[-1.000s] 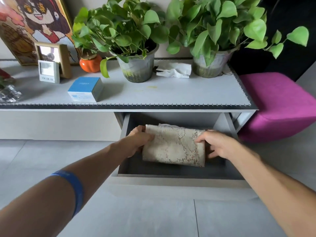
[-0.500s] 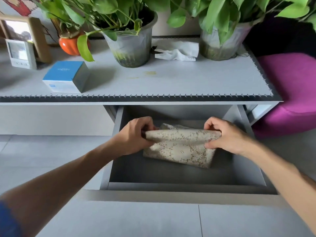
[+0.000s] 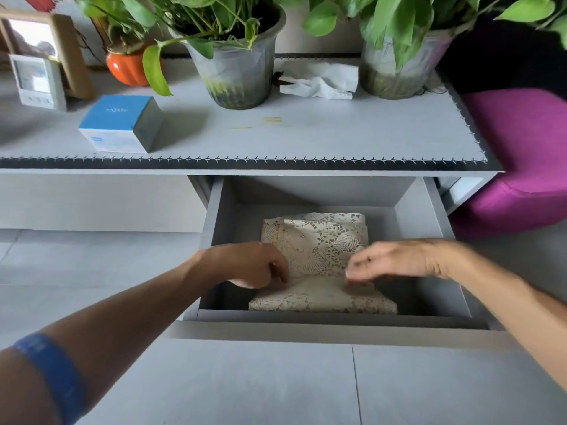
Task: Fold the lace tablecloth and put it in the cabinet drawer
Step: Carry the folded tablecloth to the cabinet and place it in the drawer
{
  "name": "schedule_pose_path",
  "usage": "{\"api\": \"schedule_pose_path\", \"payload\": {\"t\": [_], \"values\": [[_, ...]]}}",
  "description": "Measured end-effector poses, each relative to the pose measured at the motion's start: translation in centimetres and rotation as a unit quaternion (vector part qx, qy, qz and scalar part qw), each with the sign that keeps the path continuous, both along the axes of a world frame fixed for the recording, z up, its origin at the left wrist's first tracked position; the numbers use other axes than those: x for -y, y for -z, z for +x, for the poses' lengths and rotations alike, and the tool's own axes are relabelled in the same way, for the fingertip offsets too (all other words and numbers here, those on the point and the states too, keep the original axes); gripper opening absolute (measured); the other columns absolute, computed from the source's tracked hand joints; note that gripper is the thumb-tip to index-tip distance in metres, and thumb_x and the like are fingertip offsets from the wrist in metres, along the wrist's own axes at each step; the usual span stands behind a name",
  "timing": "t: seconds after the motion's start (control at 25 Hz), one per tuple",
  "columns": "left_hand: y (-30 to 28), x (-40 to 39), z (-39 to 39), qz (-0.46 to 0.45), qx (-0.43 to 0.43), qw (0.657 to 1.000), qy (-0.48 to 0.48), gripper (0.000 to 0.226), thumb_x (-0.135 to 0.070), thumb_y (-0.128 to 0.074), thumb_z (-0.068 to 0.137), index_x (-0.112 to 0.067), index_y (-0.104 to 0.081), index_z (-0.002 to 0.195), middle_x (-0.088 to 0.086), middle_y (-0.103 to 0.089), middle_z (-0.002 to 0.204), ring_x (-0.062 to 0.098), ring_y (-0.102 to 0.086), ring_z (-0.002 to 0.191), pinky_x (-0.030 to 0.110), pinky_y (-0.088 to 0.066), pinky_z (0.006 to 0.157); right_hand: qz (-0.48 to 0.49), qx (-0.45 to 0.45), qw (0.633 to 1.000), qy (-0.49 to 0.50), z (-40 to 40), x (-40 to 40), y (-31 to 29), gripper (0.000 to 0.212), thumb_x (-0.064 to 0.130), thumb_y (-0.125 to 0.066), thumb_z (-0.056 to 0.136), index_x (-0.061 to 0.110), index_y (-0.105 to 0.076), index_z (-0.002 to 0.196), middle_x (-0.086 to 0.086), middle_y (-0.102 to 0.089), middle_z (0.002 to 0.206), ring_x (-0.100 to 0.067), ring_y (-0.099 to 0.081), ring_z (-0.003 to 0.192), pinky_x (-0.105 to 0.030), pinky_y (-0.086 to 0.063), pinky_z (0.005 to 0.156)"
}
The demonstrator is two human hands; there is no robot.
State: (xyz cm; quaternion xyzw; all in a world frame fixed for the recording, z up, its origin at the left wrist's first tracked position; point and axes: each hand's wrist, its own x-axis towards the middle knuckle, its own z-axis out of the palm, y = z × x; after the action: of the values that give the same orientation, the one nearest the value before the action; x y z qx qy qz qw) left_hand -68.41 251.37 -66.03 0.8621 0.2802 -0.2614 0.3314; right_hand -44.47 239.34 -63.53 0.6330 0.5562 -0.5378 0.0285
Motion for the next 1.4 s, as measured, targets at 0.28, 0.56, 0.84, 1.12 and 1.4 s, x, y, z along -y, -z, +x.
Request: {"api": "schedule_pose_path", "payload": {"t": [0.28, 0.56, 0.84, 1.12, 1.4], "values": [[2.9, 1.0, 0.4, 0.193, 0.013, 0.978, 0.075, 0.071, -0.036, -0.071, 0.081, -0.039, -0.034, 0.143, 0.003, -0.030, 0.142, 0.027, -0.038, 0.132, 0.042, -0.045, 0.102, 0.089, 0.253, 0.946, -0.181, -4.0, -4.2, 5.1, 0.105, 0.051, -0.072, 0.079, 0.030, -0.005, 0.157, -0.002, 0.015, 0.164, -0.028, 0.007, 0.151, -0.039, 0.006, 0.120], [4.5, -1.5, 2.2, 0.250, -0.069, 0.954, 0.149, 0.112, -0.047, -0.078, 0.073, -0.029, -0.004, 0.155, -0.006, 0.011, 0.164, 0.024, -0.002, 0.151, 0.053, -0.025, 0.117, 0.059, 0.069, 0.990, -0.108, -2.5, -2.8, 3.4, 0.073, 0.066, -0.062, 0.080, 0.042, -0.040, 0.145, 0.009, -0.004, 0.165, -0.018, -0.012, 0.151, -0.047, -0.012, 0.122], [5.1, -1.5, 0.8, 0.244, -0.009, 0.964, 0.106, 0.117, -0.055, -0.081, 0.066, -0.011, -0.015, 0.153, 0.003, -0.012, 0.162, 0.026, -0.024, 0.145, 0.044, -0.036, 0.115, 0.017, 0.053, 0.990, -0.131, -2.2, 0.1, 1.6, 0.054, 0.026, -0.068, 0.082, 0.038, -0.056, 0.133, 0.007, -0.059, 0.130, -0.024, -0.063, 0.110, -0.041, -0.053, 0.094], [4.5, -1.1, -0.2, 0.249, 0.000, 0.959, 0.134, 0.089, -0.048, -0.073, 0.078, -0.021, -0.028, 0.150, 0.005, -0.012, 0.160, 0.027, -0.018, 0.144, 0.047, -0.031, 0.116, 0.157, 0.141, 0.960, -0.182, -3.7, -0.4, 0.9, 0.003, 0.022, -0.063, 0.062, 0.022, -0.061, 0.064, 0.004, -0.064, 0.055, -0.010, -0.061, 0.051, -0.024, -0.044, 0.045], [1.5, -2.7, 0.5, -0.123, 0.080, 0.929, -0.339, 0.067, -0.066, -0.034, 0.094, -0.014, -0.066, 0.122, 0.008, -0.065, 0.128, 0.027, -0.055, 0.124, 0.045, -0.034, 0.113, 0.146, 0.046, 0.985, 0.081, 0.7, -4.8, 0.2, 0.024, 0.033, -0.063, 0.056, 0.021, -0.075, 0.072, 0.005, -0.060, 0.060, -0.008, -0.049, 0.060, -0.027, -0.037, 0.061]]}}
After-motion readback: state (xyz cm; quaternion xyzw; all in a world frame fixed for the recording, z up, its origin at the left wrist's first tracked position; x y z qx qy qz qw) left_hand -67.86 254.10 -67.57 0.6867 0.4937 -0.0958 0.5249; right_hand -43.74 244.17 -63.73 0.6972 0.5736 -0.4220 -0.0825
